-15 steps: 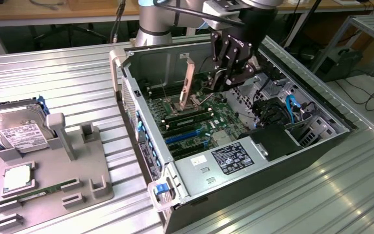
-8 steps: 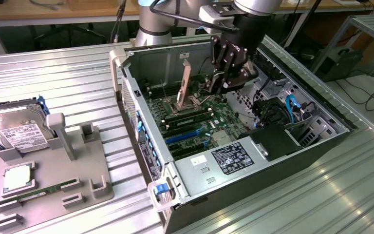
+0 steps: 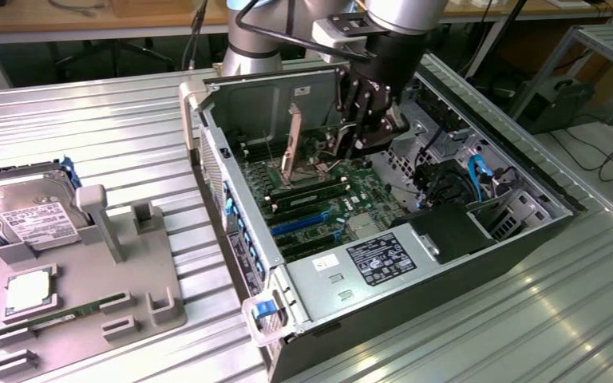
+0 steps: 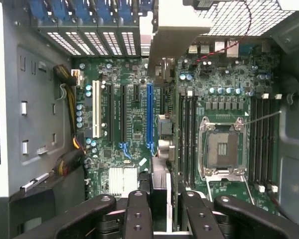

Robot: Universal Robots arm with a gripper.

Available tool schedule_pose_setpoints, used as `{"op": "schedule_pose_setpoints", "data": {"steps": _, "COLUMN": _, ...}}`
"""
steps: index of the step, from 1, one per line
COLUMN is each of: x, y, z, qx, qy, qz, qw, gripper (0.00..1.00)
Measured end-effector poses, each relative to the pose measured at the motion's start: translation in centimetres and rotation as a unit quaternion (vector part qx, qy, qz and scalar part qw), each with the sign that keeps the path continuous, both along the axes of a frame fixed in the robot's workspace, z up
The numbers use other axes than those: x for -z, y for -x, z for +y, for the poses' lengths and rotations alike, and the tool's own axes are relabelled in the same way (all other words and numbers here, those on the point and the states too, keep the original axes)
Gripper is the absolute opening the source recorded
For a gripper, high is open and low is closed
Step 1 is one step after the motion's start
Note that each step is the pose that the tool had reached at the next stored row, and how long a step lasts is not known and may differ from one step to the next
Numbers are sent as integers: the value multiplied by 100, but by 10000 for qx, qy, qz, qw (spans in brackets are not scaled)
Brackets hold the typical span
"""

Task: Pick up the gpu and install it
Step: 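Insert the gpu into the slot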

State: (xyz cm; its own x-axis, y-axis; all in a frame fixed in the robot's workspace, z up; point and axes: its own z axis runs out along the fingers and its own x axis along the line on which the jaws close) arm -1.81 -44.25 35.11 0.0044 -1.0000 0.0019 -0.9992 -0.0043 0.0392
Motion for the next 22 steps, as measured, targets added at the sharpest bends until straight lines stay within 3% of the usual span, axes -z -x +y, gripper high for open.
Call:
{"op": "schedule_pose_setpoints", "data": {"steps": 2, "x": 11, "y": 1, "z": 9, "qx": 3, "qy": 13, "qz": -27, "qw": 10000, "gripper": 28}}
{"op": "schedule_pose_setpoints", "data": {"steps": 8, "x": 113, "y": 67, "z": 29, "qx": 4, "qy": 13, "qz": -57, "qw": 10000, "gripper": 28}}
{"op": "schedule_pose_setpoints", "data": {"steps": 10, "x": 124, "y": 88, "z": 34, "qx": 4, "qy": 13, "qz": -147, "qw": 9999, "gripper": 28}}
{"op": "schedule_pose_setpoints", "data": {"steps": 12, "x": 146, "y": 121, "z": 43, "qx": 4, "qy": 12, "qz": -205, "qw": 9998, "gripper": 28}}
{"op": "schedule_pose_setpoints", "data": {"steps": 16, "x": 219, "y": 169, "z": 77, "qx": 12, "qy": 16, "qz": -204, "qw": 9998, "gripper": 28}}
{"op": "schedule_pose_setpoints", "data": {"steps": 22, "x": 310, "y": 181, "z": 78, "qx": 111, "qy": 24, "qz": -192, "qw": 9998, "gripper": 28}}
